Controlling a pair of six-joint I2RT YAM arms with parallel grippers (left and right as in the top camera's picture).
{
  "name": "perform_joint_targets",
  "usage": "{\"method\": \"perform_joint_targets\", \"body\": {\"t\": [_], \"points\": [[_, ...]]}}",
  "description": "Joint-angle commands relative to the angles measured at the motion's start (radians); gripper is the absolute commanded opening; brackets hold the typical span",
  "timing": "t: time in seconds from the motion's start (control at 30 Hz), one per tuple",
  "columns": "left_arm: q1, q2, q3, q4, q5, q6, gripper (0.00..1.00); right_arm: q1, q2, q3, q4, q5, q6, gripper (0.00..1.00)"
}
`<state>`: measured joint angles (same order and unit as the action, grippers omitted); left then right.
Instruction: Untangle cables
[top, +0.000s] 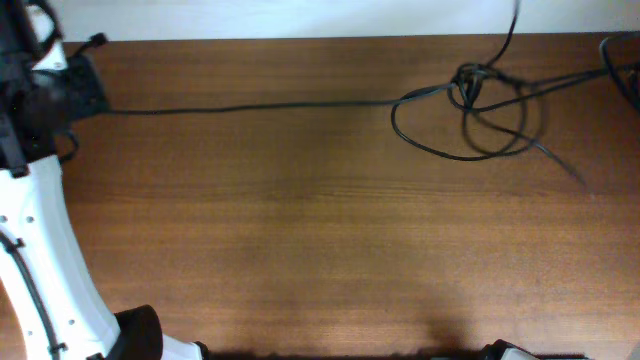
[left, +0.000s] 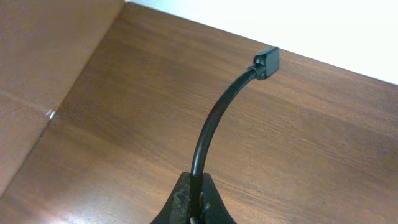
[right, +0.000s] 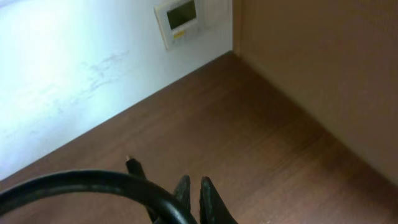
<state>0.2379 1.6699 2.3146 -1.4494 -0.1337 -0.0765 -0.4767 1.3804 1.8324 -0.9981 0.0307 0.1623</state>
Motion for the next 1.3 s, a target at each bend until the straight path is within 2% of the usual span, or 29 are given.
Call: {"method": "perform_joint_targets", "body": {"t": [0.0, 0.07, 0.17, 0.23, 0.4, 0.47, 0.57, 0.63, 0.7, 0.8, 0.87, 0.93, 1.0, 1.07, 1.13, 1.23, 1.27], "points": [[0.121, 0.000, 0.011, 0.019, -0.039, -0.022, 0.00, -0.016, 0.080, 0.004, 0.010, 0.014, 0.041, 0.04], [0.186, 0.009, 0.010, 0.027, -0.037, -0.033, 0.00, -0.016, 0.173, 0.004, 0.005, 0.026, 0.042, 0.04], [0.212, 0.033, 0.010, 0.032, -0.031, -0.032, 0.00, -0.030, 0.315, 0.004, -0.001, 0.031, 0.042, 0.04], [0.222, 0.054, 0.010, 0.038, -0.055, -0.032, 0.00, -0.049, 0.391, 0.004, 0.006, 0.144, 0.068, 0.04], [0.348, 0.063, 0.010, 0.048, 0.021, -0.042, 0.00, -0.345, 0.417, 0.004, -0.017, 0.074, 0.337, 0.04], [0.362, 0.063, 0.010, 0.047, 0.026, -0.051, 0.00, -0.489, 0.415, 0.004, -0.025, 0.066, 0.369, 0.04], [0.360, 0.064, 0.010, 0.045, 0.041, -0.051, 0.00, -0.610, 0.414, 0.004, -0.020, -0.237, 0.370, 0.04], [0.357, 0.064, 0.010, 0.046, 0.140, -0.050, 0.00, -0.557, 0.414, 0.004, -0.023, -0.349, 0.321, 0.04], [0.321, 0.064, 0.010, 0.045, 0.127, -0.050, 0.00, -0.342, 0.400, 0.004, -0.001, -0.326, 0.179, 0.04], [0.237, 0.064, 0.010, 0.042, 0.127, -0.039, 0.00, 0.094, 0.397, 0.069, 0.051, -0.168, -0.086, 0.04], [0.187, 0.064, 0.010, 0.043, 0.127, -0.035, 0.00, 0.233, 0.397, 0.085, 0.033, -0.114, -0.146, 0.04], [0.122, 0.064, 0.010, 0.045, 0.063, -0.028, 0.00, 0.369, 0.429, 0.067, 0.014, 0.062, -0.124, 0.04], [0.095, 0.064, 0.010, 0.042, 0.051, -0.028, 0.00, 0.344, 0.480, 0.025, 0.016, 0.136, -0.039, 0.04], [0.091, 0.064, 0.010, 0.042, 0.051, -0.028, 0.00, 0.192, 0.538, 0.010, 0.006, 0.135, -0.005, 0.04], [0.091, 0.064, 0.010, 0.042, 0.051, -0.028, 0.00, -0.034, 0.539, 0.010, 0.018, -0.002, 0.011, 0.04], [0.085, 0.064, 0.010, 0.034, 0.052, -0.028, 0.00, -0.087, 0.541, 0.009, 0.031, 0.006, 0.011, 0.04], [0.076, 0.064, 0.010, 0.034, 0.051, -0.028, 0.00, -0.086, 0.541, 0.009, 0.033, 0.007, 0.011, 0.54]]}}
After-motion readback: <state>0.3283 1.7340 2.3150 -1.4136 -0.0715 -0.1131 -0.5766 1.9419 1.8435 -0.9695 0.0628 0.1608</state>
